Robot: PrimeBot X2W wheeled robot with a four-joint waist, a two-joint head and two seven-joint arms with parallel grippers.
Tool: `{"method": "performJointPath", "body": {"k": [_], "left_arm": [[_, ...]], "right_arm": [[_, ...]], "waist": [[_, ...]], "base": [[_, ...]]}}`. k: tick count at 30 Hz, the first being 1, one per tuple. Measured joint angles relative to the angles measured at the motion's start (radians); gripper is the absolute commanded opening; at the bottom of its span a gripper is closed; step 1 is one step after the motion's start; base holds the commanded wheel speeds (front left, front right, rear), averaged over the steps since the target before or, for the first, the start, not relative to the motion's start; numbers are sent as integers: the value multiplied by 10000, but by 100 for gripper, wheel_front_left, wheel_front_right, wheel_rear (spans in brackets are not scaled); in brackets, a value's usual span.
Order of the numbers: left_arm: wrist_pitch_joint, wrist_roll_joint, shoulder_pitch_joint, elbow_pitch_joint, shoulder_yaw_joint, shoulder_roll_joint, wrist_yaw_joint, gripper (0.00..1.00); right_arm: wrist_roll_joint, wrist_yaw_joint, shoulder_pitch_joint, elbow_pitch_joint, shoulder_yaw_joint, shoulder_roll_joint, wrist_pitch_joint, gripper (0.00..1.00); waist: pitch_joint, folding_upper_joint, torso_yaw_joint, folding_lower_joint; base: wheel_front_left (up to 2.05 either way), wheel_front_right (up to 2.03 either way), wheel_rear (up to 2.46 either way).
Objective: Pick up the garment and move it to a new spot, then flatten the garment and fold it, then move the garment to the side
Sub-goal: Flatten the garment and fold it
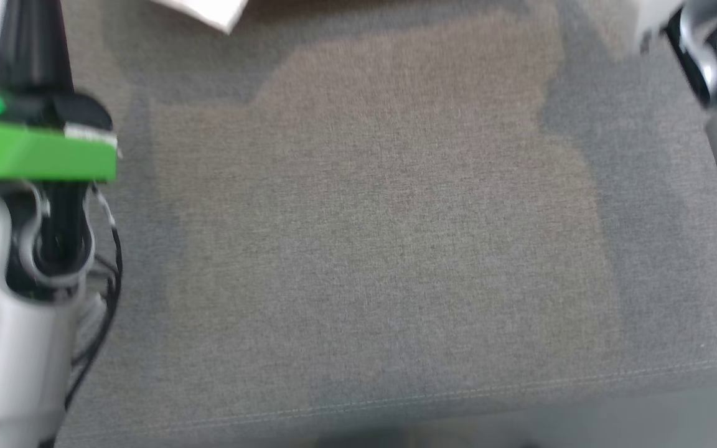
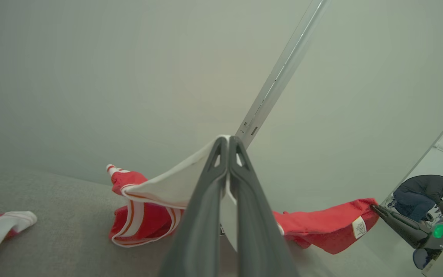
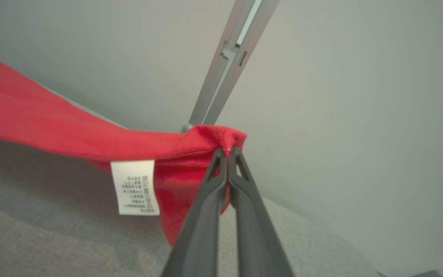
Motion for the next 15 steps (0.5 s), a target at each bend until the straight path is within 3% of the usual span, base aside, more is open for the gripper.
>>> {"method": "performJointPath", "body": {"k": [4, 7, 15], "left_arm": [[-178, -40, 2243, -704, 6, 98, 522, 0], [-301, -46, 3397, -941, -59, 4, 838, 0], [-589, 453, 5555, -899, -600, -284, 1388, 0]], "right_arm": [[1076, 2, 2004, -1668, 159, -1135, 1521, 0], [1369, 2, 3332, -2706, -211, -1406, 2073, 0], [1526, 2, 7017, -4539, -2069, -642, 3101, 0]], "waist": [[-903, 0, 172, 0], [-1437, 0, 258, 0], [-2718, 0, 403, -1]], "base": [[0, 0, 0], [0, 0, 0], [0, 0, 0]]}}
